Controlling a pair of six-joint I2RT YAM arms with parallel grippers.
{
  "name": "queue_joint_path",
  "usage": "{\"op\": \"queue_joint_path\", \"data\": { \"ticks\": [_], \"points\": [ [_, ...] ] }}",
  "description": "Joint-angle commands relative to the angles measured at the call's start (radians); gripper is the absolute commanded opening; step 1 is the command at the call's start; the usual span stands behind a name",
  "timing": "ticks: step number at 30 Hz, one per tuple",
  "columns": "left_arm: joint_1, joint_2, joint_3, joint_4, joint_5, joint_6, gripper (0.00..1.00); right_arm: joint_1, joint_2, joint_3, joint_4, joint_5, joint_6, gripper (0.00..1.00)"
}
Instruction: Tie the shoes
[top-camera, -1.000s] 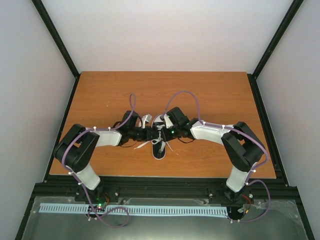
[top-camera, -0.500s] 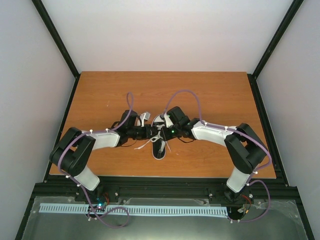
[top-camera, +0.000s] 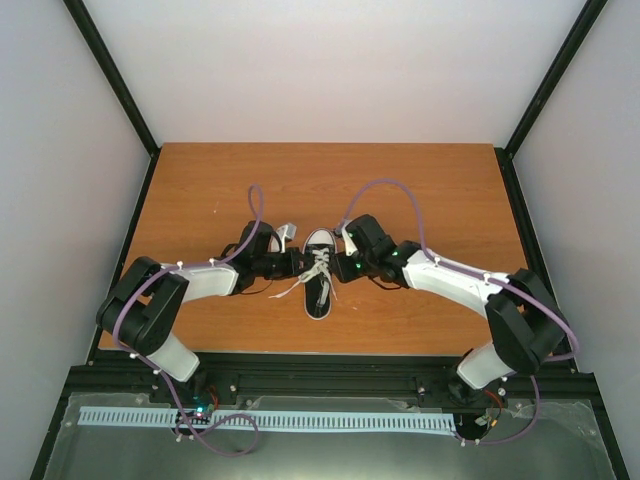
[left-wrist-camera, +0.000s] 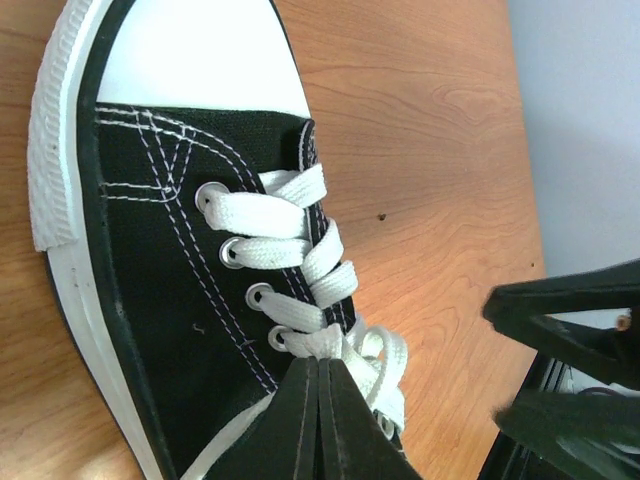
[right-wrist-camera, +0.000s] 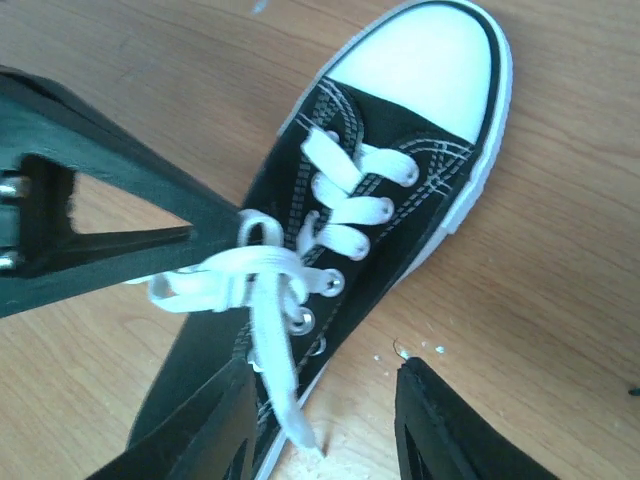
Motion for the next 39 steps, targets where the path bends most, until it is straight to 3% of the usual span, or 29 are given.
{"op": "queue_joint_path", "data": {
  "ticks": [1, 10, 22, 39],
  "points": [
    [-0.004, -0.029, -0.001, 0.011, 0.006, -0.021, 0.01, 0.075, -0.076, -0.001, -0.010, 0.111, -0.056, 0.44],
    [-0.003, -0.037, 0.015, -0.018, 0.032, -0.039, 0.01, 0.241, -0.034, -0.016, 0.125, 0.244, -0.102, 0.47],
    [-0.003, -0.026, 0.038, -0.043, 0.062, -0.118, 0.01, 0.397, 0.025, -0.096, 0.302, 0.593, -0.255, 0.50],
    [-0.003, -0.010, 0.043, 0.002, 0.087, -0.192, 0.01, 0.446, 0.183, -0.031, 0.328, 0.681, -0.270, 0.54]
  ]
}}
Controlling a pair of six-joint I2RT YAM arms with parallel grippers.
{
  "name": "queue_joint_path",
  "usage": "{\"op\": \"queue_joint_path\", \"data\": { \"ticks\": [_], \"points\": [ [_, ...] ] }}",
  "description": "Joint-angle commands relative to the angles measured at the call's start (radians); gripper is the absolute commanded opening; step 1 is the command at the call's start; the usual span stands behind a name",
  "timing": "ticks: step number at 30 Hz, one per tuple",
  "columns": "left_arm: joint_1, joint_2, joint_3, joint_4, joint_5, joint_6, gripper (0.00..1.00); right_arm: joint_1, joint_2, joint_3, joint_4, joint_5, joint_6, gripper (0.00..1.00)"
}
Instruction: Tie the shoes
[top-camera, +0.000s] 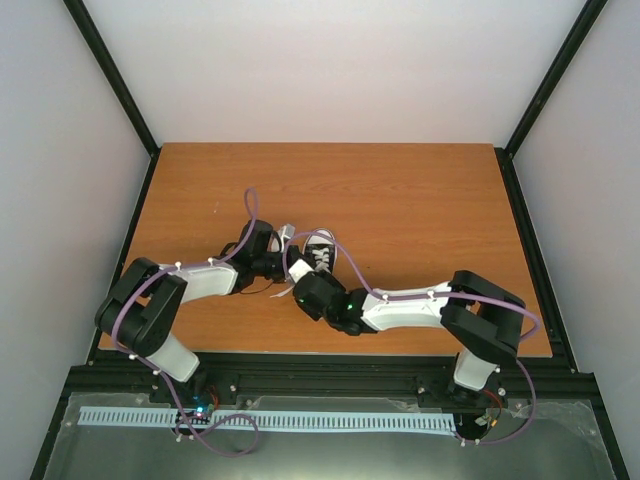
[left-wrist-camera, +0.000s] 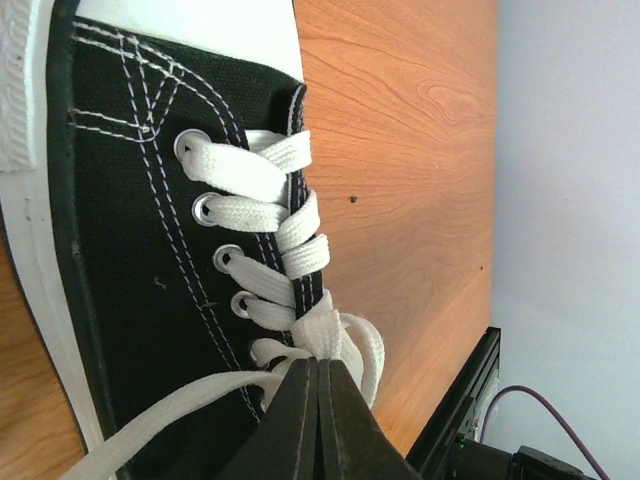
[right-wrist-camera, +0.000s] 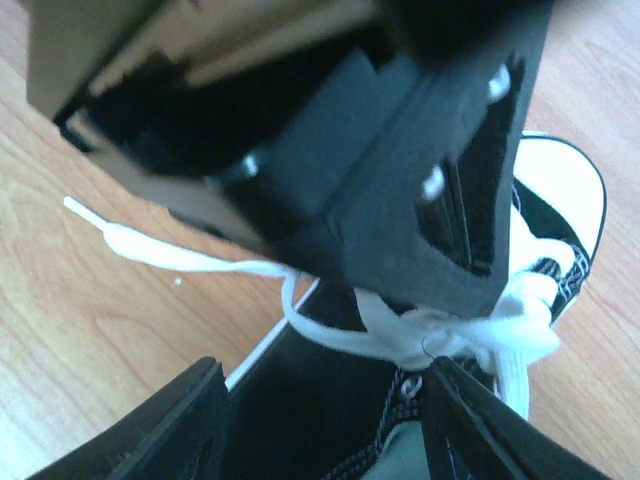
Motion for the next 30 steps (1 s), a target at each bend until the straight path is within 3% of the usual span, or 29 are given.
{"op": "queue_joint_path", "data": {
  "ticks": [1, 14, 19, 21, 23, 30],
  "points": [
    [-0.004, 0.004, 0.033, 0.033, 0.021, -0.027, 0.01, 0.012, 0.054, 0.051, 0.025, 0.050, -0.003, 0.54],
    [-0.003, -0.006, 0.040, 0.016, 0.012, -0.031, 0.01, 0.012, 0.148, 0.100, -0.016, 0.145, 0.040, 0.56],
    [-0.003, -0.007, 0.038, 0.019, 0.015, -0.034, 0.01, 0.008, 0.164, 0.110, -0.048, 0.208, 0.080, 0.38],
    [-0.003, -0.010, 0.039, 0.010, 0.011, -0.027, 0.01, 0.005, 0.159, 0.111, -0.051, 0.212, 0.095, 0.18],
    [-0.004, -0.011, 0.040, -0.001, 0.004, -0.019, 0.01, 0.000, 0.138, 0.105, -0.050, 0.196, 0.109, 0.05],
    [-0.003, -0.018, 0.041, -0.030, -0.041, 0.001, 0.01, -0.094, -0.056, 0.003, 0.024, -0.102, 0.141, 0.03]
  ]
}}
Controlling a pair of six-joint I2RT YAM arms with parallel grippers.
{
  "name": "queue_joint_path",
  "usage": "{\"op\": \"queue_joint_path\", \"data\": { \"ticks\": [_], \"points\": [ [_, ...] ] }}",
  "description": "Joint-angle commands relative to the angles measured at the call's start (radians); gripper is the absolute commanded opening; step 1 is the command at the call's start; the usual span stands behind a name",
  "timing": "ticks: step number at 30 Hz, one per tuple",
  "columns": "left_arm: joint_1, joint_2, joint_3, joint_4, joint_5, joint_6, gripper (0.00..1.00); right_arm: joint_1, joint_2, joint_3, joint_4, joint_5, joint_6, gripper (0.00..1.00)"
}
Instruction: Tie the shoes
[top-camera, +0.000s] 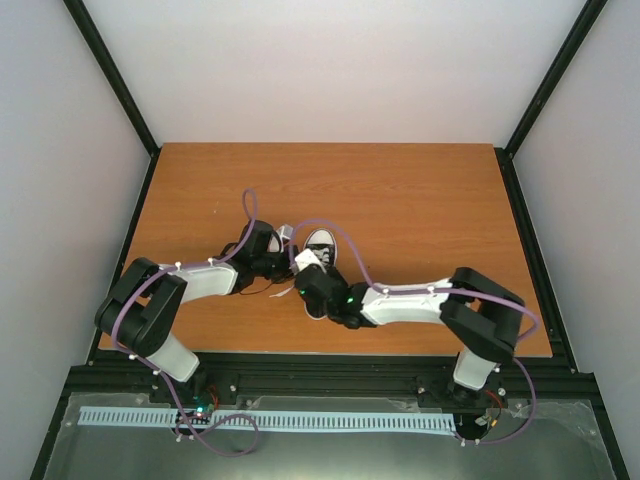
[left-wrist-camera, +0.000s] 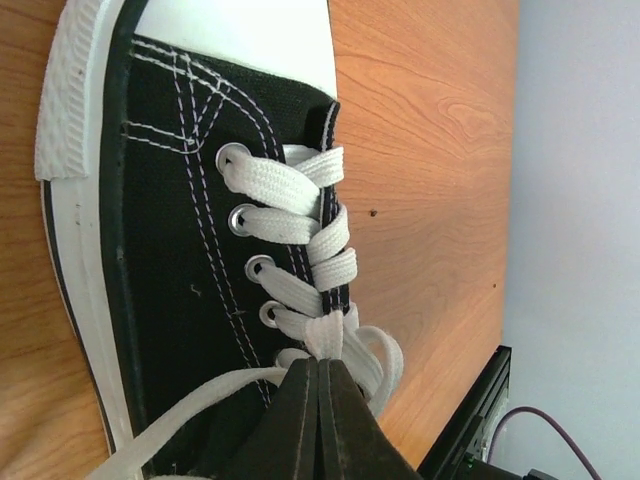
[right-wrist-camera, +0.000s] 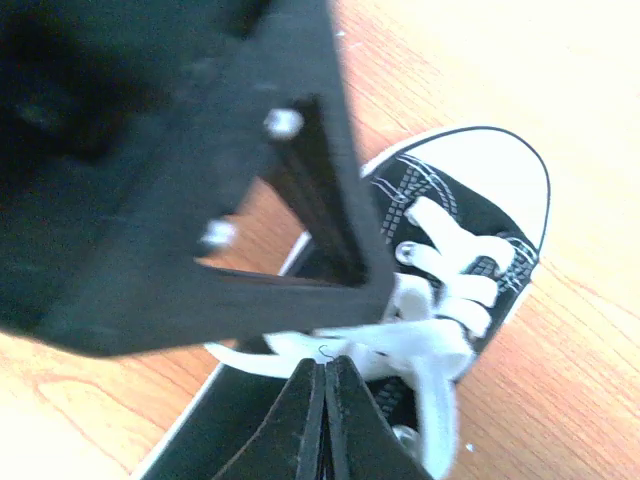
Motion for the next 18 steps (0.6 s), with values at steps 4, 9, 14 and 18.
{"op": "queue_joint_path", "data": {
  "ticks": [4, 9, 14, 18],
  "points": [
    [-0.006, -0.021, 0.041, -0.024, -0.014, 0.028, 0.01, -0.170, -0.183, -0.101, 0.041, -0.387, 0.078, 0.03],
    [-0.006, -0.023, 0.036, -0.016, -0.015, 0.016, 0.01, -0.239, -0.251, -0.154, 0.074, -0.498, 0.085, 0.03],
    [-0.006, -0.053, 0.032, -0.008, -0.013, -0.015, 0.01, -0.263, -0.329, -0.195, 0.066, -0.550, 0.039, 0.08],
    [-0.006, -0.060, 0.032, 0.015, 0.005, -0.071, 0.01, -0.264, -0.428, -0.224, 0.034, -0.528, 0.003, 0.44]
  ]
}}
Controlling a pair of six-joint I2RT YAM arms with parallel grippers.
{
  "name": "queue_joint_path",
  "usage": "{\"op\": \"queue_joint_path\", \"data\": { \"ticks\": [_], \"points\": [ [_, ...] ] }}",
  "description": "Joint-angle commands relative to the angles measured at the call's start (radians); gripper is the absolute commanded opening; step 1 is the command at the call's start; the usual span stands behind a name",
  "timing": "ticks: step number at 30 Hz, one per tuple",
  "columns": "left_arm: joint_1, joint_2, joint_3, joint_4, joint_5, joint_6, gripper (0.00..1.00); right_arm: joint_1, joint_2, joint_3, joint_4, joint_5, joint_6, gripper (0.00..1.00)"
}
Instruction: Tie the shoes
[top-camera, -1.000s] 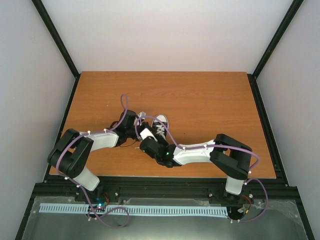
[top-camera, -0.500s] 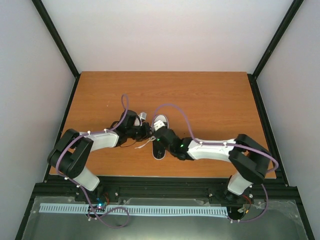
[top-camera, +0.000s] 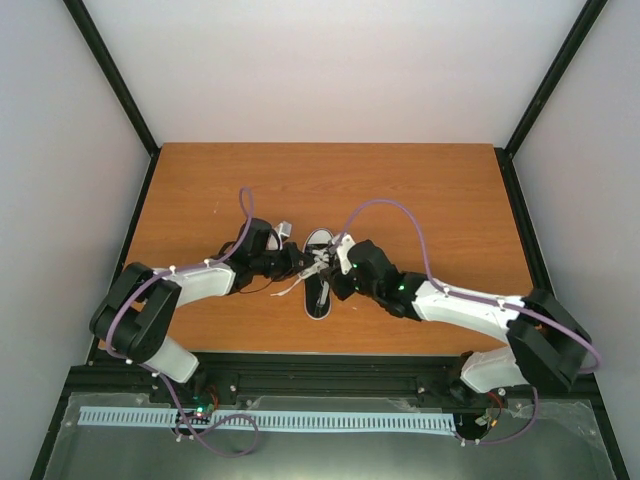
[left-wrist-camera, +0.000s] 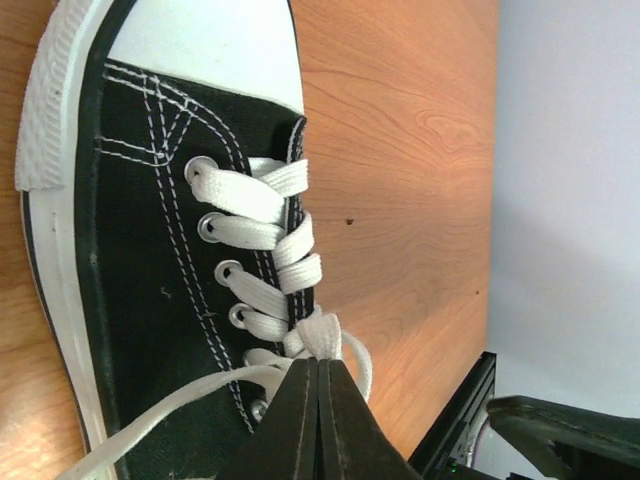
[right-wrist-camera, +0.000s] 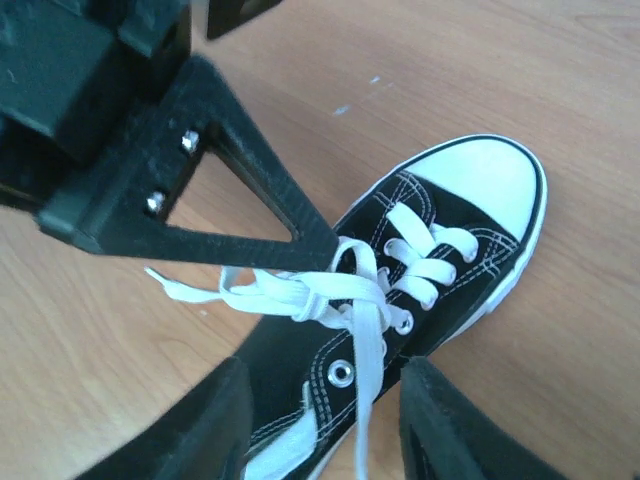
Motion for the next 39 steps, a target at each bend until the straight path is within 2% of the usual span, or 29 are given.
{"op": "queue_joint_path", "data": {
  "ticks": [1, 4, 7, 10, 16, 21, 31, 39],
  "points": [
    [-0.004, -0.030, 0.029, 0.021, 0.015, -0.062, 0.01, -0.007, -0.126, -0.035, -0.004, -0.016, -0.044, 0.53],
    [-0.005, -0.043, 0.029, 0.000, 0.014, -0.075, 0.01, -0.008, -0.210, -0.076, 0.004, -0.021, -0.047, 0.76],
    [-0.005, -0.049, 0.026, -0.006, 0.011, -0.097, 0.01, -0.010, -0.266, -0.125, 0.027, -0.022, -0.039, 0.92],
    [-0.005, -0.045, 0.030, -0.010, 0.013, -0.121, 0.01, -0.009, -0.289, -0.151, 0.042, 0.003, -0.033, 0.96],
    [-0.004, -0.044, 0.041, -0.043, 0.023, -0.156, 0.01, 0.005, -0.256, -0.156, 0.049, 0.081, -0.036, 0.96],
    [-0.005, -0.044, 0.040, -0.047, 0.027, -0.204, 0.01, 0.069, -0.194, -0.152, 0.083, 0.150, -0.063, 0.93],
    [-0.005, -0.028, 0.085, -0.085, 0.037, -0.237, 0.01, 0.195, -0.003, -0.042, 0.101, 0.257, -0.183, 0.71],
    [-0.005, 0.004, 0.117, -0.097, 0.065, -0.248, 0.01, 0.256, 0.131, 0.023, 0.126, 0.433, -0.254, 0.61]
  ]
}}
